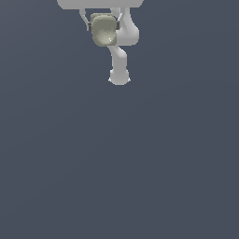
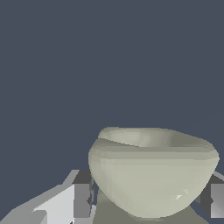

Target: Pick up the object and move it to a goal position.

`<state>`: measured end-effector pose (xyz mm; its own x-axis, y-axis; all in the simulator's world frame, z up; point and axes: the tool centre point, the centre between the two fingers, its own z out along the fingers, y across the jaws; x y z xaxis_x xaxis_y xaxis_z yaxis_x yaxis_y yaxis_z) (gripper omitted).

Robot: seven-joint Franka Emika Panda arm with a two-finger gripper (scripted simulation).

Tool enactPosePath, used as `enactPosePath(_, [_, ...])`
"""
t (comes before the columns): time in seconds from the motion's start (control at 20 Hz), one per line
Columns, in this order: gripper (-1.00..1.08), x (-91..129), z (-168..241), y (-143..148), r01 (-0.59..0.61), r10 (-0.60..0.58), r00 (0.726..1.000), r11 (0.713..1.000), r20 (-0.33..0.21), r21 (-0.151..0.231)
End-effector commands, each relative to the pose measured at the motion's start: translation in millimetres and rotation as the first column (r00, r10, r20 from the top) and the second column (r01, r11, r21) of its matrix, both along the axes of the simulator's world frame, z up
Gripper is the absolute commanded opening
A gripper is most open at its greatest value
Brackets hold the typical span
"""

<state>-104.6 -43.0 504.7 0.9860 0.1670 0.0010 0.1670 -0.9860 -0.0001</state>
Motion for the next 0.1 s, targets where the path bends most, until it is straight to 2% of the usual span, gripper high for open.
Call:
enactPosePath(0.0, [-1.00,-0.4,2.9,-0.6,0.000,0.000,1.000,1.000,-0.001,0.000])
enactPosePath(0.05, [-1.00,-0.4,3.1,-0.6,0.000,0.000,1.000,1.000,-0.001,0.000])
